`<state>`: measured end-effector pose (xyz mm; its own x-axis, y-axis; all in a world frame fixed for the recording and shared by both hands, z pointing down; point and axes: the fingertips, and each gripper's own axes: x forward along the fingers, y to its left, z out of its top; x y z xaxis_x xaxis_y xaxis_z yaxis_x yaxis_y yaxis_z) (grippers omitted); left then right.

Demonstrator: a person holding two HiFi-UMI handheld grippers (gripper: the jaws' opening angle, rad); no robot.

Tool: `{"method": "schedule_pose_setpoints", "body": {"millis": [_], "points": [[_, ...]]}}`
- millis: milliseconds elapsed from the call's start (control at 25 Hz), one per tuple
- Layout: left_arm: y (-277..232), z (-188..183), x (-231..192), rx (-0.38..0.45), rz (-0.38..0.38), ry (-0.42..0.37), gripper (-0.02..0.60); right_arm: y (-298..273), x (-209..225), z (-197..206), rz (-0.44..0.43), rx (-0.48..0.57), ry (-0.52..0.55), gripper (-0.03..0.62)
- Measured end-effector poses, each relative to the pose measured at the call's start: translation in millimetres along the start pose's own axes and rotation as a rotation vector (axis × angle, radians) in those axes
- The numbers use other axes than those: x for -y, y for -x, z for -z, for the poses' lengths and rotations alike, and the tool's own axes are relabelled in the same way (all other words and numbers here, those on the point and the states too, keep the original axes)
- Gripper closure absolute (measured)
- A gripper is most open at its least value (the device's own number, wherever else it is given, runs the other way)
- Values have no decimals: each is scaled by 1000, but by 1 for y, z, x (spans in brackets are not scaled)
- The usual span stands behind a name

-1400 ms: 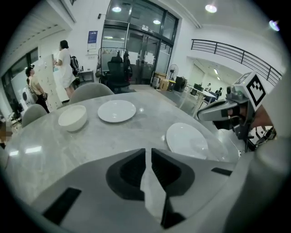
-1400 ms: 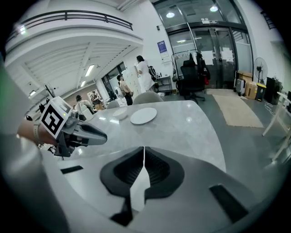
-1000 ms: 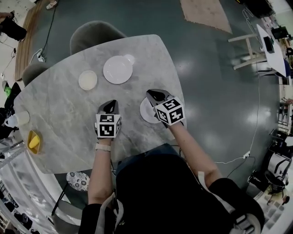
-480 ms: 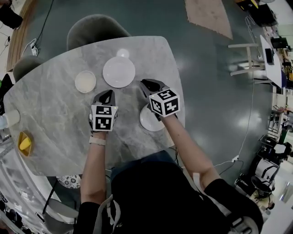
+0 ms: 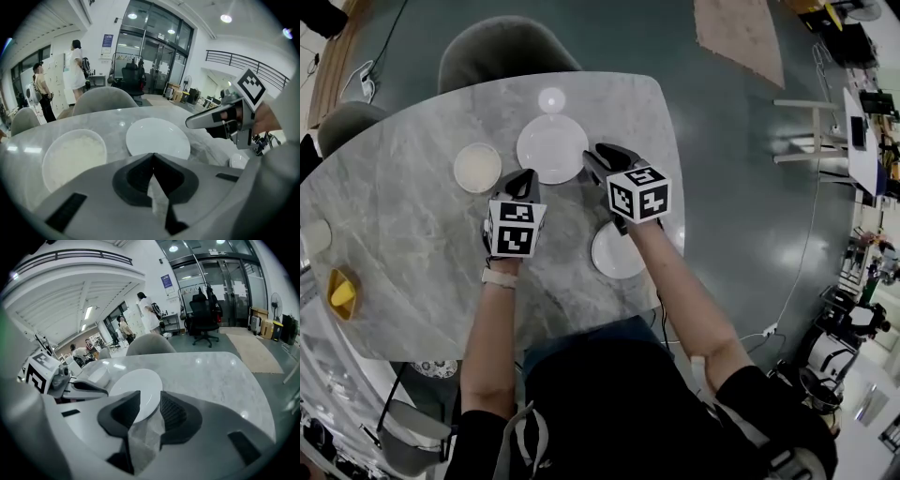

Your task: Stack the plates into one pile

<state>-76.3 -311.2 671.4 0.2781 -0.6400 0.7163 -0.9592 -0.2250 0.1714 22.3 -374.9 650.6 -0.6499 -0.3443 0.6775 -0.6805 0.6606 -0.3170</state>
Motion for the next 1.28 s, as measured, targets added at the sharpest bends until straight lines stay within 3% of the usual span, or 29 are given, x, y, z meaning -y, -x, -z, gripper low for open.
{"method": "schedule_pose_setpoints", "body": {"millis": [320,600,720,1280], "points": [[-7,0,-9,16,6,15,571,-23,5,-1,-15,-23,-14,454],[-14,9,-13,-14,-4,-17,571,-31,3,-3,-46,-13,-69,442],[-15,8,-12,-1,-2,-18,571,-29,-2,-2,-70,-12,-76,496],[-14,12,-8,-31,2,-54,571,-5,-16,3,-169,67,-284,551]]}}
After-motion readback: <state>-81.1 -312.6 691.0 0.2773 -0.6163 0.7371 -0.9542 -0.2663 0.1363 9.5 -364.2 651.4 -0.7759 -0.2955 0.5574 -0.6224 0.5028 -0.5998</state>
